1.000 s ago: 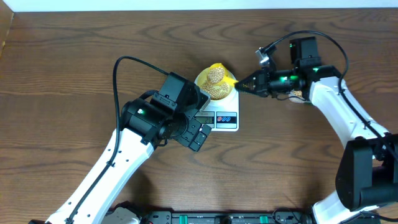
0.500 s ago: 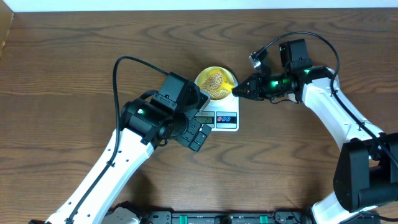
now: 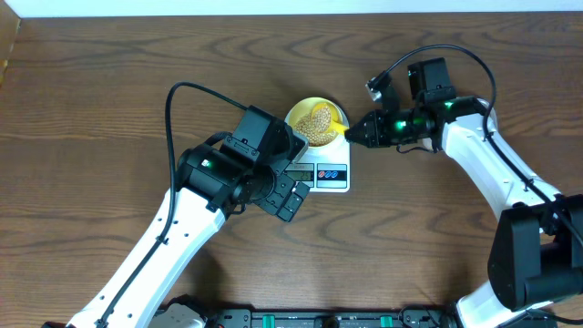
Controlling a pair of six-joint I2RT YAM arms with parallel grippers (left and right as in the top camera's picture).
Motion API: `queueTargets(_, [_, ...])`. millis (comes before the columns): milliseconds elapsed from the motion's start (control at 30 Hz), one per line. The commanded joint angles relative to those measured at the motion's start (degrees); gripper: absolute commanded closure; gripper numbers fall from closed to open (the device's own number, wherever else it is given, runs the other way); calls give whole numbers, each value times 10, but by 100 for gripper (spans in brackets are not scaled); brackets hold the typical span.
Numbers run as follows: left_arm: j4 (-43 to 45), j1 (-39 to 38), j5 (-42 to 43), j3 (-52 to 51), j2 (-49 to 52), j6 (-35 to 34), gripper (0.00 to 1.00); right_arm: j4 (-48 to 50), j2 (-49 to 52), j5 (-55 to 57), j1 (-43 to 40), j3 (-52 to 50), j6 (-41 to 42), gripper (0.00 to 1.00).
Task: Scoop item into bowl and weigh 50g on scale
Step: 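Tilt the scoop with the right gripper to pour soybeans into the bowl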
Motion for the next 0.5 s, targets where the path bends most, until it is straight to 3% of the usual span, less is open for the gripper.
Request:
queueTargets(0, [-1,-1,-2,7,-5,1,2,-14,5,11,11,31,-36,99])
queueTargets(467, [-1,-1,-2,7,-5,1,2,-81,5,81,39,85,-82,99])
